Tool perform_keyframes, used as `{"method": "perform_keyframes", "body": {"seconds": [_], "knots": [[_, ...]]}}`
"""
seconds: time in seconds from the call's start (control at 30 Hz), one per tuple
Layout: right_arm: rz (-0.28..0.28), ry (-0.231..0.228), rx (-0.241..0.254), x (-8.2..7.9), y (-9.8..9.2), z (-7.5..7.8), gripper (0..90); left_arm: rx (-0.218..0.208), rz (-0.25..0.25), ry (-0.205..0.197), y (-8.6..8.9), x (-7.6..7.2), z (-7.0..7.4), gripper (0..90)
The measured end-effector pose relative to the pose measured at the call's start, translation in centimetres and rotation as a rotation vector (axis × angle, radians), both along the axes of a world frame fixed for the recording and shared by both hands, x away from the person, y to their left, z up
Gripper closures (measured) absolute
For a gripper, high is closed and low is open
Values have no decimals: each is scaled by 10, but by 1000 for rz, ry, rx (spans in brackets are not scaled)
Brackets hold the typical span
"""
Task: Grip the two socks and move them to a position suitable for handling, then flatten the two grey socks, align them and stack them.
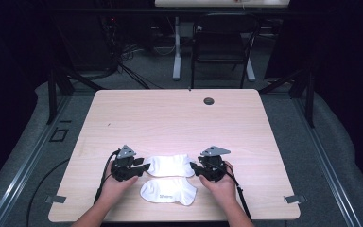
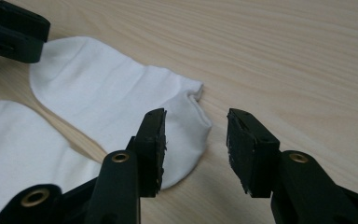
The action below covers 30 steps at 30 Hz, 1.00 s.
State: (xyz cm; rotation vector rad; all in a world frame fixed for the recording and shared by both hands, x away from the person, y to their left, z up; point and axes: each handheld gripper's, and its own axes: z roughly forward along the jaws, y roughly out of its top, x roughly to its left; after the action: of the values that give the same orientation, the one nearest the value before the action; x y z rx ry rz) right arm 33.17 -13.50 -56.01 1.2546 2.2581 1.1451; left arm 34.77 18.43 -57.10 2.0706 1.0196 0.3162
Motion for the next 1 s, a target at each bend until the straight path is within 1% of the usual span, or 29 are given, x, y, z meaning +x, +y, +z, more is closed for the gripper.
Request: {"method": "perform_keyframes", "body": {"seconds": [0.03,0.1,0.13,0.17,0.23,0.27,0.3,0.33,0.37,0.4,0.43,0.5,0.53,0.57,0.6,0.63,0.67,0.73,0.77,0.8,0.83,0.9,0.93,0.97,1.0], "knots": [[-2,-9,-4,0,0,-1,580,5,1,-3,0,0,0,566],[-4,-15,-12,0,1,-2,580,-3,1,-6,0,2,0,547],[-3,-21,-20,0,1,-2,579,-2,1,-4,0,3,1,542],[-3,-17,-36,0,2,-2,574,2,0,-9,0,3,1,537],[-5,-16,-39,0,2,-2,574,7,4,-14,1,4,2,533],[-8,-20,-40,0,2,-2,574,-2,7,-5,1,4,2,533],[-16,-23,-35,1,3,-2,574,1,6,-6,2,5,2,530],[-17,-19,-33,1,3,-2,574,-4,11,-3,2,6,2,523],[-16,-12,-49,2,2,-2,576,-5,11,5,2,7,2,520],[-21,-7,-53,4,3,-3,579,-8,8,11,3,9,2,522],[-20,3,-70,7,4,-3,580,-8,6,16,3,10,2,532],[-22,6,-76,12,6,-4,593,-11,7,-9,5,12,3,540],[-21,15,-80,14,6,-3,601,-15,9,-13,6,13,4,543],[-19,16,-75,15,7,-2,611,-29,12,-12,7,15,3,552],[-18,19,-68,15,6,-1,620,-37,15,-2,7,16,4,557],[-18,27,-64,16,6,0,623,-28,16,19,7,18,4,557],[-19,32,-70,17,6,2,623,-14,15,24,7,19,6,560],[-22,22,-78,18,5,3,621,-17,20,15,6,20,9,568],[-22,17,-75,19,5,5,613,-24,23,20,5,21,10,566],[-17,23,-67,20,5,6,595,-25,29,19,4,21,11,561],[-8,16,-72,21,5,7,569,-24,25,22,4,21,12,558],[-13,9,-87,22,5,8,529,-36,32,33,3,23,12,557],[-7,23,-83,22,5,8,526,-34,27,36,3,24,12,558],[-3,35,-78,23,4,7,525,-42,26,36,2,24,11,563],[-1,43,-80,24,4,7,526,-51,24,47,2,25,10,573]]}}
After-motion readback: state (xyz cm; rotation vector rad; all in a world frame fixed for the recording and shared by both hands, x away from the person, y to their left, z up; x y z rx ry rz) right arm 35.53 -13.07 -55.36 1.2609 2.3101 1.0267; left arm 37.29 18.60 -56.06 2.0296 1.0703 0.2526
